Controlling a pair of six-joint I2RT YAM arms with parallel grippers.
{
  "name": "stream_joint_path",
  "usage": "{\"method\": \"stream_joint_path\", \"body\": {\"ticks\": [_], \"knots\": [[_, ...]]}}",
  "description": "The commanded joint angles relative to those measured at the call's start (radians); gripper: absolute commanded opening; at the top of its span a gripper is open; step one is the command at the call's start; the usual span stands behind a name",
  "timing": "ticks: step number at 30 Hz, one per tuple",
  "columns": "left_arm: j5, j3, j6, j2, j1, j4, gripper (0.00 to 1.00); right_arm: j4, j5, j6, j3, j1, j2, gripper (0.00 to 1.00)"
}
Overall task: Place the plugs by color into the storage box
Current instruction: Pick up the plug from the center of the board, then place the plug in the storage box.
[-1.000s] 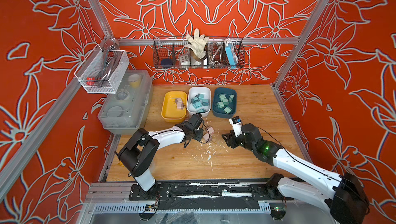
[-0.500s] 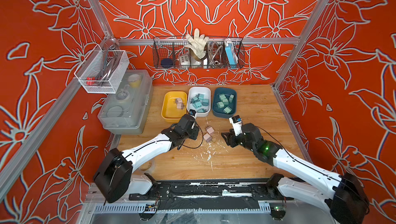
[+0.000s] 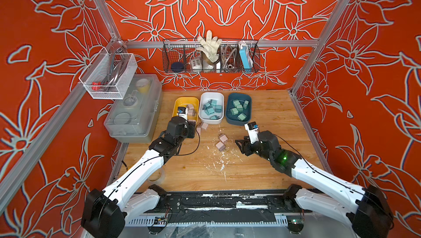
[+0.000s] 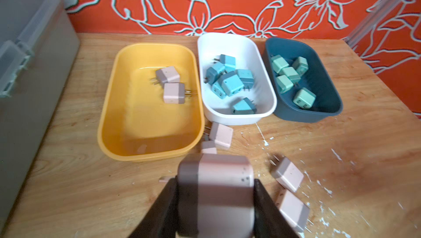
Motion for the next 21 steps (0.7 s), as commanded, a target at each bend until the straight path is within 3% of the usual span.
{"method": "stream_joint_path", "body": {"ticks": [1,21], "knots": [[0.025,-0.002,-0.006,0.033,0.043,0.048,0.38,0.019,-0.041,0.027,0.028,0.006,0.014,0.62],[0.104,0.162,0.042,0.442,0.154,0.099,0.37,0.068,-0.056,-0.051,0.135,0.007,0.212,0.61]]}}
